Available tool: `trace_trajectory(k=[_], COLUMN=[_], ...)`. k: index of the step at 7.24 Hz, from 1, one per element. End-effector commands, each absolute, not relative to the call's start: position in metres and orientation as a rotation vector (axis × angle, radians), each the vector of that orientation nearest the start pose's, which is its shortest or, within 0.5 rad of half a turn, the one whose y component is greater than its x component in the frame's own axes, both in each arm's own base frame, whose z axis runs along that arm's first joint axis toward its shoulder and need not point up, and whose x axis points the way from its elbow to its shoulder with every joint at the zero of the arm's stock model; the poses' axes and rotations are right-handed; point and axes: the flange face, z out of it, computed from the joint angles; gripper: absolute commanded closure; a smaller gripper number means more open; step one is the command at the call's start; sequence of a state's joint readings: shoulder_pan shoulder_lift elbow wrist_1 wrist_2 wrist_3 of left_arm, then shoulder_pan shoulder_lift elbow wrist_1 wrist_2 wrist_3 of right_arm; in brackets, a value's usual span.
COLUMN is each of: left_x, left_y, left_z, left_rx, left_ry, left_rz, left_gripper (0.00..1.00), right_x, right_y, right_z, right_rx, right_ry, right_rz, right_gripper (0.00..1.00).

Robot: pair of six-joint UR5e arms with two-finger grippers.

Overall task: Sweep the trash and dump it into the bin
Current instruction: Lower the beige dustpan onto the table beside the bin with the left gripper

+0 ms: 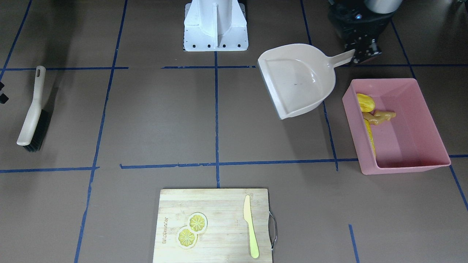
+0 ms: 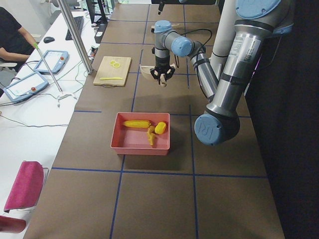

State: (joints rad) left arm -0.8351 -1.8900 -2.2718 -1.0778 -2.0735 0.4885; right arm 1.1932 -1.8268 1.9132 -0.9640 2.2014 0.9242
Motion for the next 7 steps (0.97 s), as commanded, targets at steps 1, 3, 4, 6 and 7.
trace_trajectory(k=[1,3,4,6,7], left_x=[0.297,0.332,0.345,0.375,0.398], left_y=[-0.433,-0.462,-0.461,-0.439,-0.433], left_z=[0.267,0.294,0.297,0.296,0.303], left_rx=[0.501,0.586,0.605,0.593,0.578], left_ry=[0.604,0.617,0.624,0.638,0.591], left_rz=[1.332,1.35,1.369,1.429,1.452], left_gripper=[0.98,0.98,0.98,0.98,0.98], right_x=[-0.071,-0.039,-0.025,-0.008,-0.006], right_y=[-0.414,-0.417,-0.432,-0.434,-0.43], right_z=[0.53,0.549,0.542,0.554,0.56], right_rx=[0.199,0.203,0.178,0.15,0.135], right_ry=[-0.896,-0.89,-0.877,-0.829,-0.827], right_rz=[0.281,0.127,0.09,-0.025,-0.039], right_gripper=[0.0,0.0,0.0,0.0,0.0])
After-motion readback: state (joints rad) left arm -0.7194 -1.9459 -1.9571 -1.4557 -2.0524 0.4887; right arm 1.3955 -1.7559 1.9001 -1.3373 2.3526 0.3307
